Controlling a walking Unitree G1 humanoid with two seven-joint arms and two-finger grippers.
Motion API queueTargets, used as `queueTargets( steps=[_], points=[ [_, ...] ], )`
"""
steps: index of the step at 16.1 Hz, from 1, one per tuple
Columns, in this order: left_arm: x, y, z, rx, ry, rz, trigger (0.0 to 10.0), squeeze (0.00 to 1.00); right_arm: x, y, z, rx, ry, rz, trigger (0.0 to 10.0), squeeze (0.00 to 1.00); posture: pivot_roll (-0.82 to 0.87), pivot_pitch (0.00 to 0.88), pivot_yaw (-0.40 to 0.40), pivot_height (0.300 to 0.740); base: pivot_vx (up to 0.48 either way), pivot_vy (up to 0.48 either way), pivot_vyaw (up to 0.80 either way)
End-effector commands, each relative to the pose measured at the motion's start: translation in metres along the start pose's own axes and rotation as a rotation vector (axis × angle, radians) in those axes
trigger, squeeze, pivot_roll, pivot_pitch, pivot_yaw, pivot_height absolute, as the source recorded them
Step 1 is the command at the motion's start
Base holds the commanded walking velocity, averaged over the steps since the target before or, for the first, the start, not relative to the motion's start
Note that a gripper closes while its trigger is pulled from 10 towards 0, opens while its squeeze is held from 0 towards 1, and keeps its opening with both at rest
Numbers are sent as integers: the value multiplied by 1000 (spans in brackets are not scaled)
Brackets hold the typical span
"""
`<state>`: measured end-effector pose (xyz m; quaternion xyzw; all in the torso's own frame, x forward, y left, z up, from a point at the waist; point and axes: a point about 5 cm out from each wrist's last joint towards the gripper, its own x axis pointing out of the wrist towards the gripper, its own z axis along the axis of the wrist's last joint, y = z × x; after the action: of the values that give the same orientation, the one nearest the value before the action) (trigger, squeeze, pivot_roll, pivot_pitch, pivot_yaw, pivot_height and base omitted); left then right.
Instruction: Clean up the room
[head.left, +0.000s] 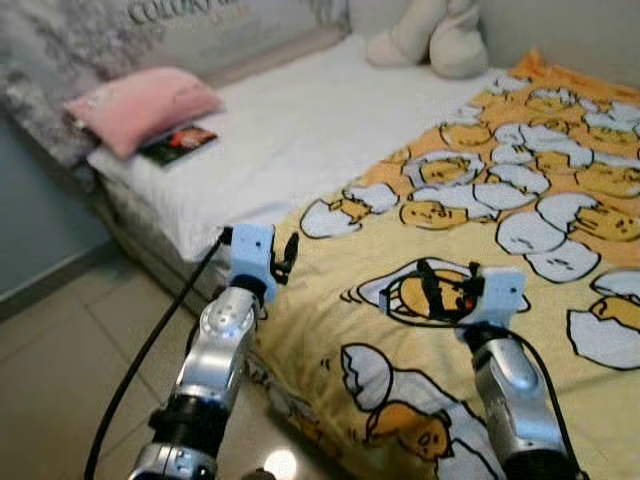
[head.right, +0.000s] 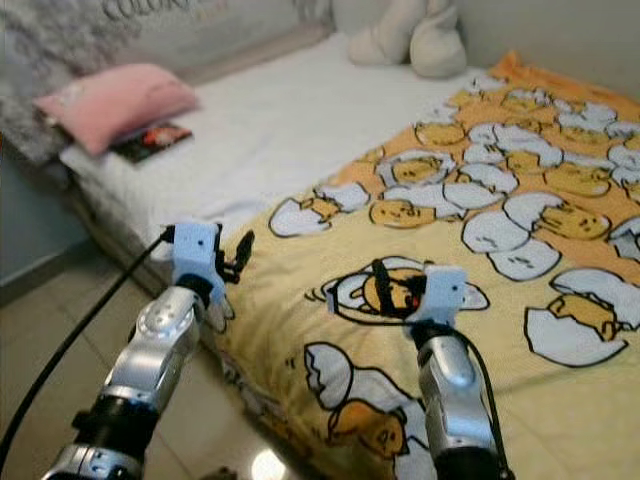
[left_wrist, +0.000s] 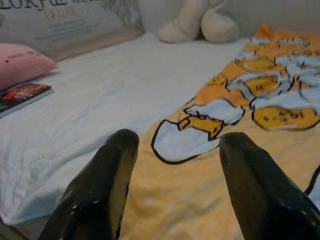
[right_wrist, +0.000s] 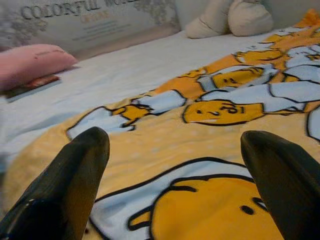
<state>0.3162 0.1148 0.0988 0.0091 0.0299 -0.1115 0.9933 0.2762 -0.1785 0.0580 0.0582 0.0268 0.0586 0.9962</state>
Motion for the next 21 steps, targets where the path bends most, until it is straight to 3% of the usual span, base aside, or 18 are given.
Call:
queueTargets(
  steps=[1, 5, 6, 8, 11, 13, 14, 15, 16, 17, 19, 21],
  points=[
    [0, 4, 3, -12, -13, 10, 10000, 0, 2, 5, -1, 18, 0, 19, 10000, 0, 15, 0, 64, 740, 0, 480, 419],
    [-14, 5, -11, 12, 24, 0, 10000, 0, -9, 1, -6, 34, 9, 7, 10000, 0, 2, 0, 72, 740, 0, 480, 419],
    [-16, 10, -12, -94, 47, -5, 10000, 0, -19, -2, -8, -10, 0, 1, 10000, 0, 2, 0, 68, 740, 0, 480, 0],
    [-19, 16, -10, -4, 46, -10, 10000, 0, -25, -5, -11, -40, 9, 3, 10000, 0, 10, 0, 63, 740, 0, 480, 0],
    [-19, 18, -17, 14, 94, 53, 10000, 0, -29, -6, -18, -24, 40, 5, 10000, 0, 10, 0, 56, 740, -105, 423, 0],
    [-26, 18, -19, -13, 90, 10, 10000, 0, -41, -5, -22, -32, 49, 10, 10000, 0, 5, 0, 50, 740, 0, 0, 0],
    [-34, 32, -23, -26, 92, 17, 10000, 0, -50, -8, -28, -36, 81, 3, 10000, 0, 2, 0, 48, 740, 0, 0, 0],
    [-35, 35, -25, -27, 99, 29, 10000, 0, -51, -9, -30, -35, 90, -3, 10000, 0, 1, 0, 49, 740, 0, 0, 0],
    [-32, 31, -27, -30, 98, 35, 10000, 0, -45, -2, -32, -108, 139, 33, 10000, 0, -14, 0, 56, 740, 0, -480, 0],
    [-32, 28, -27, -31, 97, 34, 10000, 0, -43, 0, -33, -124, 148, 44, 10000, 0, -14, 0, 56, 740, 0, -480, 0],
    [-29, 19, -24, -19, 78, 42, 10000, 0, -39, 5, -25, -110, 104, 87, 10000, 0, -22, 0, 60, 740, 0, -480, 266],
    [-27, 19, -26, -31, 110, 91, 10000, 0, -37, 0, -23, -72, 89, 45, 10000, 0, -15, 0, 49, 740, 0, -480, 481]
  ],
)
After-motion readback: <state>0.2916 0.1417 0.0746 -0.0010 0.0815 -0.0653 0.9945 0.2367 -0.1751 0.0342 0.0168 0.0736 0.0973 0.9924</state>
